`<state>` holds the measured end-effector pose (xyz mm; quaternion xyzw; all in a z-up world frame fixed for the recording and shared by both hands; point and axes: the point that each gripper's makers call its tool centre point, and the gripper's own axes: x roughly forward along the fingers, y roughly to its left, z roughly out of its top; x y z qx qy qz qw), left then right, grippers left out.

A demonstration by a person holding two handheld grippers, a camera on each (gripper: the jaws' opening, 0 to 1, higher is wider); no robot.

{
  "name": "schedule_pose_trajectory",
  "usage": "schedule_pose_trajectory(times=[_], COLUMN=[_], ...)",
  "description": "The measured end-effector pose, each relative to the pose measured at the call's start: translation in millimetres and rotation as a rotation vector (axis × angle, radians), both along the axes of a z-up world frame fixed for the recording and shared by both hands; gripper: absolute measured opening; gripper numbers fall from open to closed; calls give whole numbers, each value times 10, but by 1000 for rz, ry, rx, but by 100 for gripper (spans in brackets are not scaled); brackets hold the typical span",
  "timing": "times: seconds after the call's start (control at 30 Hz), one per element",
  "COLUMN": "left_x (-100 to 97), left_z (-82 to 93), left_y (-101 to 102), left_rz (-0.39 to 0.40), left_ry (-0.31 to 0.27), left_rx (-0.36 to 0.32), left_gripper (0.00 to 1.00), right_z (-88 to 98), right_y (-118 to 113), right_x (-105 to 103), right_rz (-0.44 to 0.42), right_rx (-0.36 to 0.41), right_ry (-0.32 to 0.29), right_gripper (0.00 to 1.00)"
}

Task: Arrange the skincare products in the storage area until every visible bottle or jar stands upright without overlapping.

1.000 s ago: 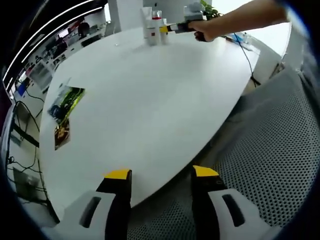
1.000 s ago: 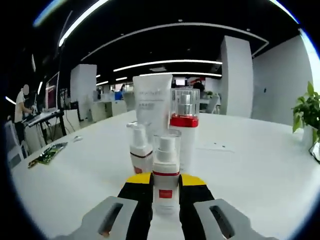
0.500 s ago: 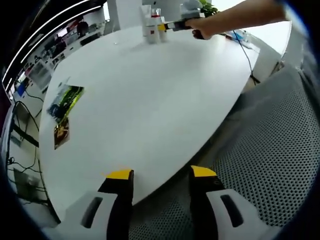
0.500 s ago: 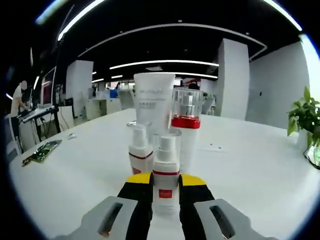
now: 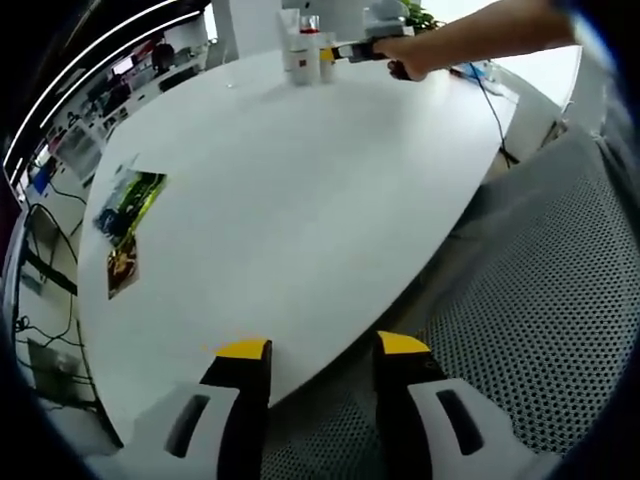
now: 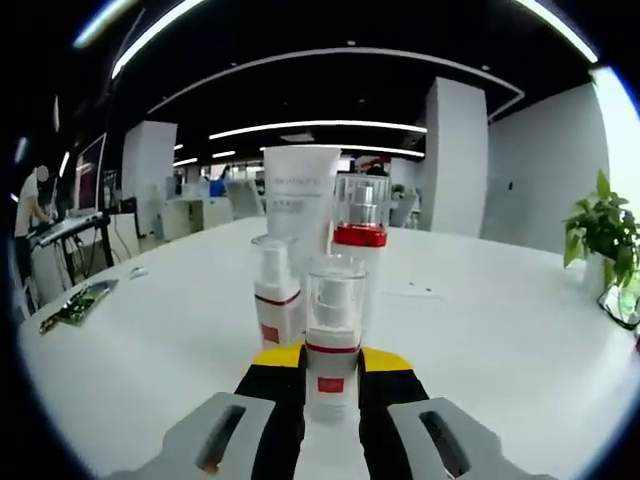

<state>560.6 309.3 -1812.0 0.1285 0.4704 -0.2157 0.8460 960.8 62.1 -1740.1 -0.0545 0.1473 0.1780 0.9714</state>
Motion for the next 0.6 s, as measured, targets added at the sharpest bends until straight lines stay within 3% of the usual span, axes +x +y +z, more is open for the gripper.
schedule_pose_trajectory(times=[0.6], left_x=[-4], left_z=[-1], left_y=[5], left_rz=[-1], left_ry=[2], left_rx=[6], left_gripper=[35], right_z=[-49], right_y=[16], right_x=[227], right_rz=[-64], right_rx=[-3], right_ry=[40], right_gripper=[14])
